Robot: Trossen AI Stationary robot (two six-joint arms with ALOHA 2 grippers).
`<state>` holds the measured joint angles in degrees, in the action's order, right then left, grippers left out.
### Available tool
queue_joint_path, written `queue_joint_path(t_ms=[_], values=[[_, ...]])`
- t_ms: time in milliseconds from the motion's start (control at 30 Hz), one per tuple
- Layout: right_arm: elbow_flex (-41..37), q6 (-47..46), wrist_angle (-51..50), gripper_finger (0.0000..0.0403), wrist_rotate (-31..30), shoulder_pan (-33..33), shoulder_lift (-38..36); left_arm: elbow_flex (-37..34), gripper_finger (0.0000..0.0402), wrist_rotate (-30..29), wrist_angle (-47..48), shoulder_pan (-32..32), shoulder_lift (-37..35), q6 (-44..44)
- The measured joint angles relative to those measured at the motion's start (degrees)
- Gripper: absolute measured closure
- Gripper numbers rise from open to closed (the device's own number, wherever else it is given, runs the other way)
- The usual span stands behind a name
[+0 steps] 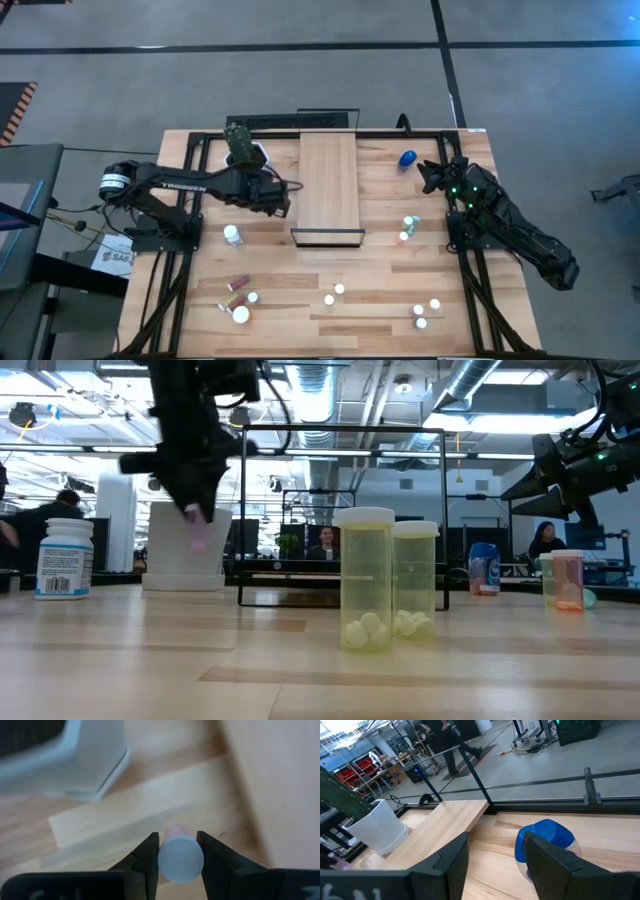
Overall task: Pick and place medicine bottles onto shelf by color
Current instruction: Put the pink pill bottle on the shelf
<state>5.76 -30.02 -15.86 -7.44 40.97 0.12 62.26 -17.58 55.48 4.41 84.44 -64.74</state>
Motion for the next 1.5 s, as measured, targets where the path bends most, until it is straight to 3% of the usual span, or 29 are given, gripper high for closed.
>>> queue_joint_path(t_ms=[333,500,833,1033,1500], values=[[-0.02,0.0,0.02,0.0193,-0.02,0.02,0.02,4.52,0.031,-2.37,-3.41,2.14,0.07,0.83],[0.0,0.02,0.0,0.0193,-0.02,0.01,0.02,6.32,0.031,-1.23,-4.82,2.11,5.14,0.4],[0.0,0.01,-0.03,0.0193,-0.02,0.0,0.24,27.32,0.0309,1.11,4.58,2.96,23.44,8.01],[-0.02,0.01,-0.02,0.0193,-0.02,0.0,0.24,36.2,0.0303,1.87,5.23,4.76,29.71,14.52],[0.0,0.02,-0.02,0.0193,-0.02,0.0,0.24,38.83,0.0302,2.53,-0.59,13.13,32.0,24.86]])
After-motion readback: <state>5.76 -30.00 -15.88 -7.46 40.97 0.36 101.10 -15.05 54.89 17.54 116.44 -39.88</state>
